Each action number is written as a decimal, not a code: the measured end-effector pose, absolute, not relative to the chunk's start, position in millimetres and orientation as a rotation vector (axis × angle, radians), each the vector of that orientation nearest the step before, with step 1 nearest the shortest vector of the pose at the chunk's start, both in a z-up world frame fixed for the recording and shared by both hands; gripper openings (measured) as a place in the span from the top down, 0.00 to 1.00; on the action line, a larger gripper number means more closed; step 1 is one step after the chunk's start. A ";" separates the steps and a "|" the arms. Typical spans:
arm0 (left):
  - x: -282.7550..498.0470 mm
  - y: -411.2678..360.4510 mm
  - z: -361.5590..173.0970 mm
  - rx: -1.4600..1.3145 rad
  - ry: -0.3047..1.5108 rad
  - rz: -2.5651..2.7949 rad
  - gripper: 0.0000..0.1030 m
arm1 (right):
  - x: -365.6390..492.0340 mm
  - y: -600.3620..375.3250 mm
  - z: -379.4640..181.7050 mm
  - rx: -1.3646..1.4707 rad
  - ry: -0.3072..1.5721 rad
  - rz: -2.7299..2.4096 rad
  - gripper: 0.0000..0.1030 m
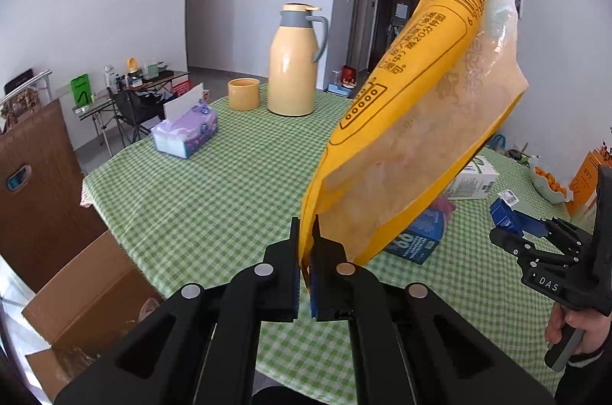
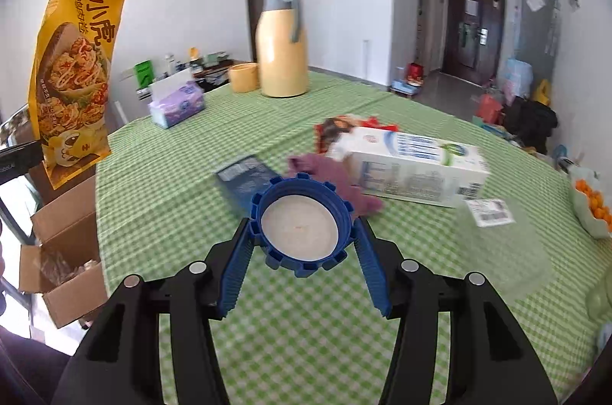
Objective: Collect trash
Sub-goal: 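Carry cap and snack bag to the cardboard box and open both tools inside, then move both open tools back over the table, then grasp the blue carton with the left tool while the right tool grasps the pink towel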
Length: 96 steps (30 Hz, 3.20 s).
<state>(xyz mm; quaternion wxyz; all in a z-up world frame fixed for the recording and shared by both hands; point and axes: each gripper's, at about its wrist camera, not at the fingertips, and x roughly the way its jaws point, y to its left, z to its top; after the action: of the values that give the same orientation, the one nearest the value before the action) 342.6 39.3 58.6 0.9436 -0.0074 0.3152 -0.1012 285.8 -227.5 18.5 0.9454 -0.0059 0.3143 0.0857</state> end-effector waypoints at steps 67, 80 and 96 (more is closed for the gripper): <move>228.1 312.1 -39.6 -0.265 0.685 0.267 0.20 | 335.1 121.8 -30.2 -0.301 0.757 0.824 0.27; 282.6 163.0 -19.8 -0.112 0.616 -0.085 0.08 | 309.2 -93.4 -3.3 -0.066 0.582 0.455 0.27; 444.7 -40.9 -24.6 0.009 0.659 -0.406 0.07 | 259.1 -337.4 -17.6 0.132 0.598 -0.024 0.27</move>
<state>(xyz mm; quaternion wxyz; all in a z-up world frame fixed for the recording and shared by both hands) 444.7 -40.9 -24.6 0.9261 0.0043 0.3212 -0.1979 259.1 -337.4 -17.6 0.9534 0.0652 0.2942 -0.0119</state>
